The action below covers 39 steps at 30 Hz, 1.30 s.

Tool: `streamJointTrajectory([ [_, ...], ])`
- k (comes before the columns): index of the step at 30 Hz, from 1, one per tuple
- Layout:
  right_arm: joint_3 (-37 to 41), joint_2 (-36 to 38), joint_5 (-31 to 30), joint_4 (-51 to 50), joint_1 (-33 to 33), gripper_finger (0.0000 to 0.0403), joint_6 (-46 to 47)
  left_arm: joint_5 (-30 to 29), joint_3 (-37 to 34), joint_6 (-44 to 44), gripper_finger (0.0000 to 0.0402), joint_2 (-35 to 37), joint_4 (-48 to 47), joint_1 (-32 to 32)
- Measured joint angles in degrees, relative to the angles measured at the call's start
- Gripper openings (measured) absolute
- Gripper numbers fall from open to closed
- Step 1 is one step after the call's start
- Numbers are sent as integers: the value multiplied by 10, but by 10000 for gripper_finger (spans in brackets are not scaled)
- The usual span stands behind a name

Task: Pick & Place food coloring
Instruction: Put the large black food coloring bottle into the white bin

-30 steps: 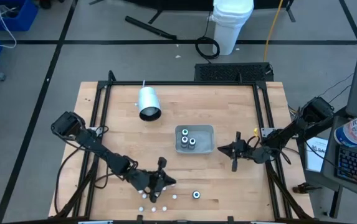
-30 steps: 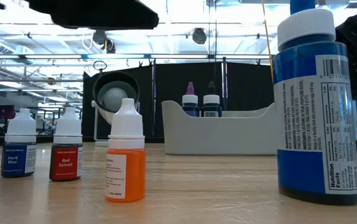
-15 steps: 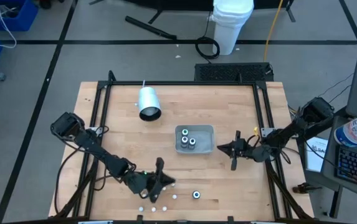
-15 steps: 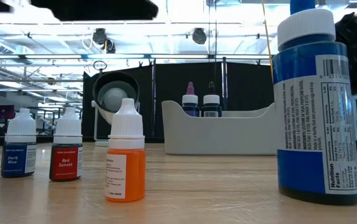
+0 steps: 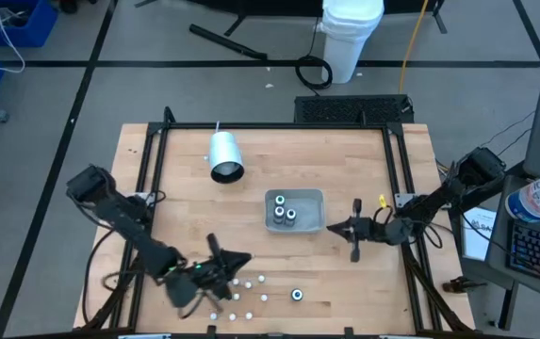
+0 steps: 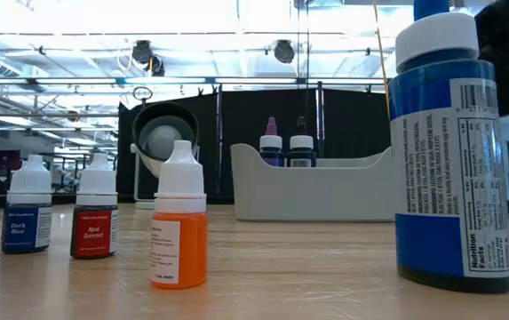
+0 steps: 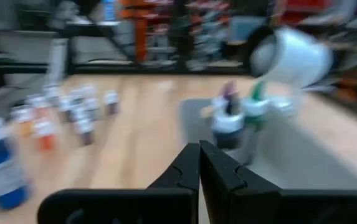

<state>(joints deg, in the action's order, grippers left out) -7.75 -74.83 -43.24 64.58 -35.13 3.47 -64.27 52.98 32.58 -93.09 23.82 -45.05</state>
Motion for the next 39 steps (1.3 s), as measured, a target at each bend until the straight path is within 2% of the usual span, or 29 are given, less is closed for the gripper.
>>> streamJointTrajectory([
  [1,-3,0,-15,0,4,1,-9,2,-7,1,26,11,-6,-11],
  [3,-5,1,-14,-2,22,1,-19,49,-23,2,26,34,-21,-26],
  [7,-17,3,63,-5,85,1,-14,197,-63,33,26,66,-2,-22],
  [10,-48,3,169,-28,140,0,-26,272,-103,63,21,74,75,34],
  [14,-96,3,253,-83,171,0,-101,325,-149,37,5,92,123,133],
  [16,-108,3,288,-104,173,0,-147,357,-171,21,9,115,123,158],
  [23,-110,3,377,-61,173,0,-192,391,-269,6,6,206,144,183],
  [27,-110,1,371,-80,175,0,-163,426,-333,-12,8,235,200,197],
  [32,-111,-11,374,-15,172,0,-114,443,-364,-56,9,243,295,207],
  [35,-128,-24,388,-11,148,0,-125,424,-362,-120,27,241,291,209],
  [37,-168,-36,386,-17,122,0,-147,409,-357,-129,39,238,264,207],
  [39,-228,-54,353,-68,96,0,-166,403,-357,-129,53,234,245,198],
])
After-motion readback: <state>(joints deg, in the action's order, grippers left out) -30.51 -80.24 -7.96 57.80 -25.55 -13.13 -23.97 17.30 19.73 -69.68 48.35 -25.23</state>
